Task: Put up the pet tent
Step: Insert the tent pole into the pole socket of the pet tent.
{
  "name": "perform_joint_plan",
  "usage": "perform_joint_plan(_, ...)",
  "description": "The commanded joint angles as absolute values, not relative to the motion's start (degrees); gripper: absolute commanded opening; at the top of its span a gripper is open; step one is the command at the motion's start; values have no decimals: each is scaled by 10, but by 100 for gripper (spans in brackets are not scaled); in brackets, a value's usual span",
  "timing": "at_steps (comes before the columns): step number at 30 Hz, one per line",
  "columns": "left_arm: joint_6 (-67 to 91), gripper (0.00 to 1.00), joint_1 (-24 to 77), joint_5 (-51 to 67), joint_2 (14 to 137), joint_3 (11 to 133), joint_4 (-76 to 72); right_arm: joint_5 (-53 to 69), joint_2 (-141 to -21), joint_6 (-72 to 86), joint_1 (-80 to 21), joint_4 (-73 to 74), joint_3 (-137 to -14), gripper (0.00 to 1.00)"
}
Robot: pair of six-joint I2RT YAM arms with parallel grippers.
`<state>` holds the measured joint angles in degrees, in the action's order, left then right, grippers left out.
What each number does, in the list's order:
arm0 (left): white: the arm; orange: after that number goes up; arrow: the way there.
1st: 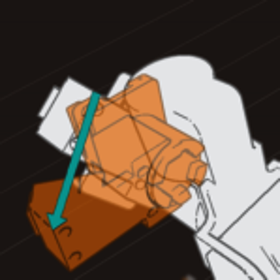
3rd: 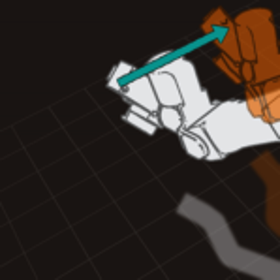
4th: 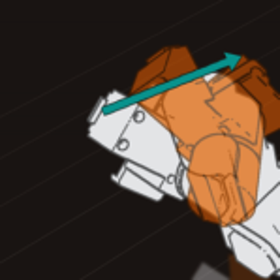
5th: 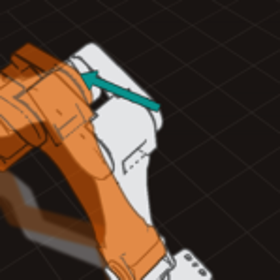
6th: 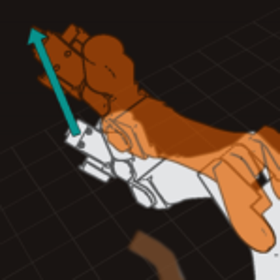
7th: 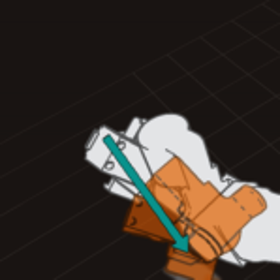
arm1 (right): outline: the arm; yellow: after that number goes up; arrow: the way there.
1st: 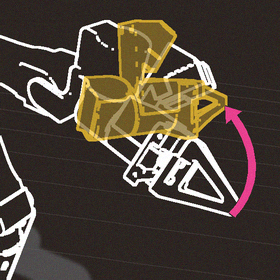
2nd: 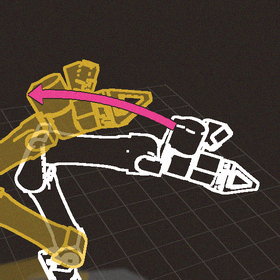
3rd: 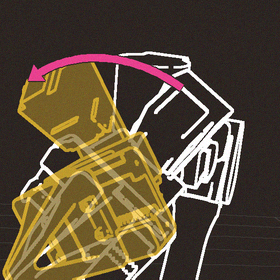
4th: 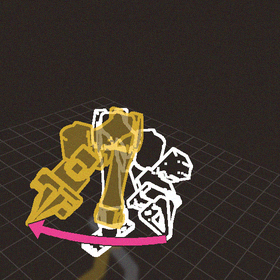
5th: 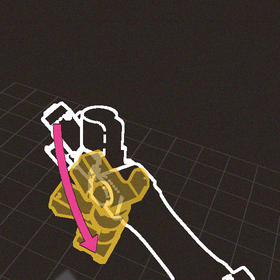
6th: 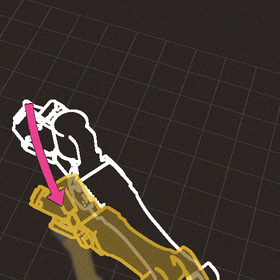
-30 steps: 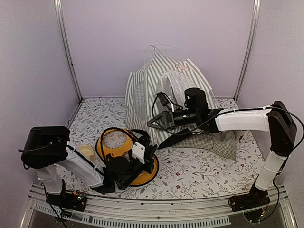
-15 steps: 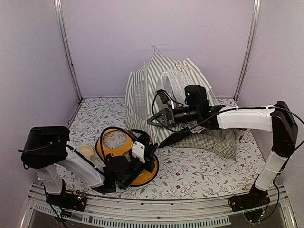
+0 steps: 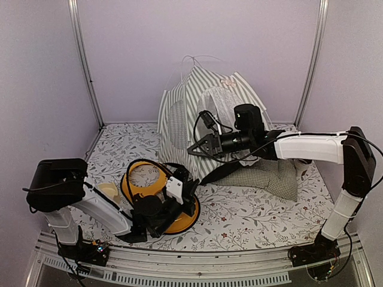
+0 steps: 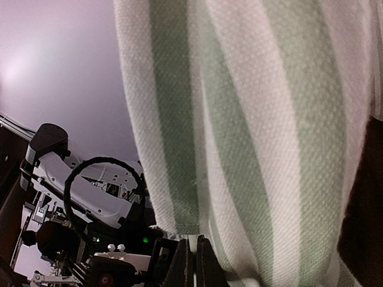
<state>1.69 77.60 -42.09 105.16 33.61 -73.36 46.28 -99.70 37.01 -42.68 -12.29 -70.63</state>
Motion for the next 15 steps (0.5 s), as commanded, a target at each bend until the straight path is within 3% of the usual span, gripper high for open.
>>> perform_joint_plan(1,8,0,840,-310,1090,319,-604,357,-974,381,-364,-255,-788,0)
perform_joint_plan(15,7,0,841,-309,1092,321,-600,370,-981,389,-356,-256,-808,0)
